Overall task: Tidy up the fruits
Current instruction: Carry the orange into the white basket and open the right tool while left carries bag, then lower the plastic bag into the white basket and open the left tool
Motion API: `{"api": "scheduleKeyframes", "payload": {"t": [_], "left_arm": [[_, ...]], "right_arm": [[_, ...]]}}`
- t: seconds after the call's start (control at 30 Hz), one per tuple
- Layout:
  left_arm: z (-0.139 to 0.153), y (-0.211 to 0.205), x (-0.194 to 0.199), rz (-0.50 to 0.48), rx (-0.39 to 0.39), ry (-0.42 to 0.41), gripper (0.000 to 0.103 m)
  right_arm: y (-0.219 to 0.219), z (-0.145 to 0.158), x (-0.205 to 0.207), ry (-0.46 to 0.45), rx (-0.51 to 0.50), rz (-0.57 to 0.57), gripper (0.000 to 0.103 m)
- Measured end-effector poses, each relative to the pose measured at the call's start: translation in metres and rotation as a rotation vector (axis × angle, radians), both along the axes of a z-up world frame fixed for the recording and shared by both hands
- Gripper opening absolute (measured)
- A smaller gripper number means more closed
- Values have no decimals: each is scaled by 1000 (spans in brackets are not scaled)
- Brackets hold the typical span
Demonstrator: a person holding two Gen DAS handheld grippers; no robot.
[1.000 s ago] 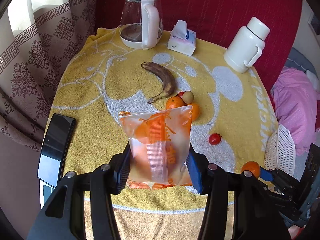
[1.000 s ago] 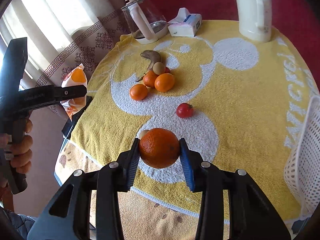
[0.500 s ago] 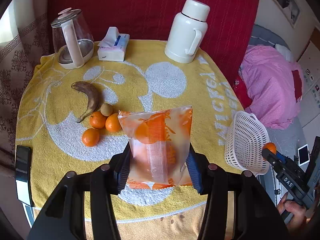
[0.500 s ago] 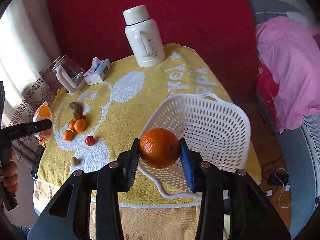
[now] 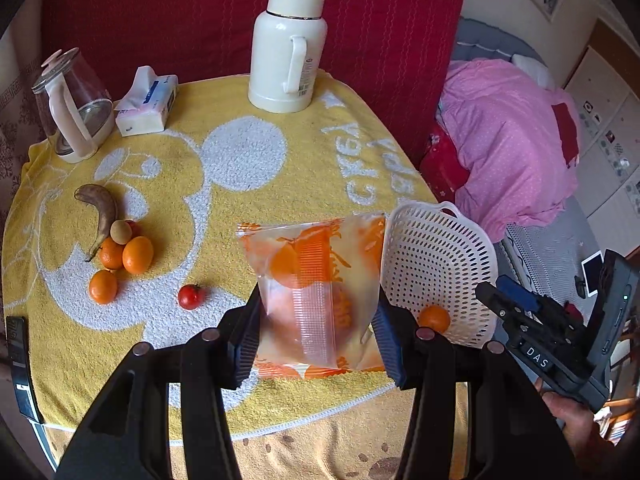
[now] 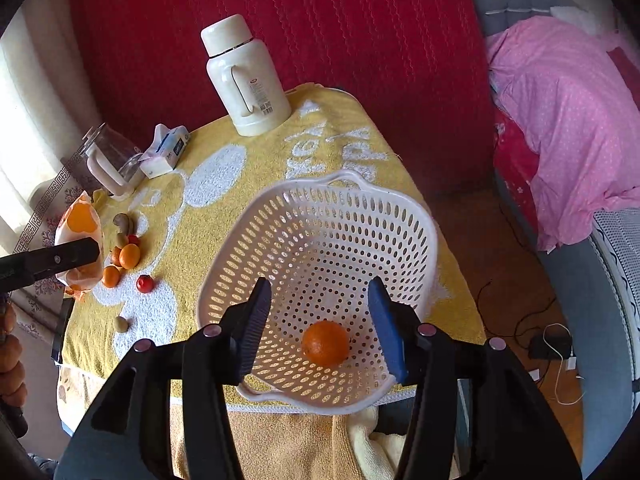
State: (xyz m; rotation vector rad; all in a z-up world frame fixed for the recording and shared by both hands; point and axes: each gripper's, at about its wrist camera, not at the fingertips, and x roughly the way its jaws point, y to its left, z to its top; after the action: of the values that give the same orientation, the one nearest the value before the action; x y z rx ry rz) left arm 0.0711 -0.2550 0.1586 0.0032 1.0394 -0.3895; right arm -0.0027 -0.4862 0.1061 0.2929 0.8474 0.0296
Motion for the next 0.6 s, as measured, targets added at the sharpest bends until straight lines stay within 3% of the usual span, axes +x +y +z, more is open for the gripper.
{"api": "scheduleKeyframes", "payload": {"t": [0.2,0.3,0.5,0.6], "left_arm": [[1,-33,1,-63,0,-8,51],[-3,-54,5,-102,1,-6,51],[-17,-96,11,-183,-3,6,51],[-21,-105,13,-198,11,6,52]], "right_arm": [[-19,2,-7,-16,11,-40,54],[-28,3,-11,-20,18,-65,63],[-45,5,-20,-23,38,-117,63],[-53,4,-25,-22,48,-140,73]]}}
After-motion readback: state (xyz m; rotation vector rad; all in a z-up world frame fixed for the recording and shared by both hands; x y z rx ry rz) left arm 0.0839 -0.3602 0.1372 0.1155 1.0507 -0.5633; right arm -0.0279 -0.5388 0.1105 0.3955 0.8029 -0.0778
